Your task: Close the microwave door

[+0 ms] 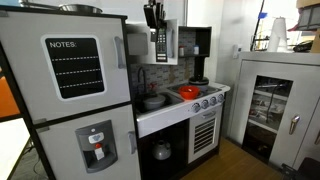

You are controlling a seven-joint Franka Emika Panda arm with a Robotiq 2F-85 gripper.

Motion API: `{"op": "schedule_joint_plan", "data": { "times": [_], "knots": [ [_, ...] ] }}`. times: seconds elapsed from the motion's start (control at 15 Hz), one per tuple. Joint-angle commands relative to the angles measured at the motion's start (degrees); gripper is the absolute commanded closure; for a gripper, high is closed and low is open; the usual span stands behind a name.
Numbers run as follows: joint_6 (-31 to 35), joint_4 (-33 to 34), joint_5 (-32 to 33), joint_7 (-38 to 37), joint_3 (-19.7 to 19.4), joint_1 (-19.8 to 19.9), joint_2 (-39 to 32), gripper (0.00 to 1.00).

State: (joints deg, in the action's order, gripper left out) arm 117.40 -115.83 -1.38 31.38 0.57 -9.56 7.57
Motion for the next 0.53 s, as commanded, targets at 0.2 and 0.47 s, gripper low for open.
{"op": "schedule_joint_plan", "data": {
  "times": [0.2,0.47],
  "knots": [
    [7.37,-2.9,4.7,0.61,0.82,2.01,1.2,1.0],
    [11.09,-3.24,6.71,0.54,0.31,3.05,0.82,1.0]
  ]
}}
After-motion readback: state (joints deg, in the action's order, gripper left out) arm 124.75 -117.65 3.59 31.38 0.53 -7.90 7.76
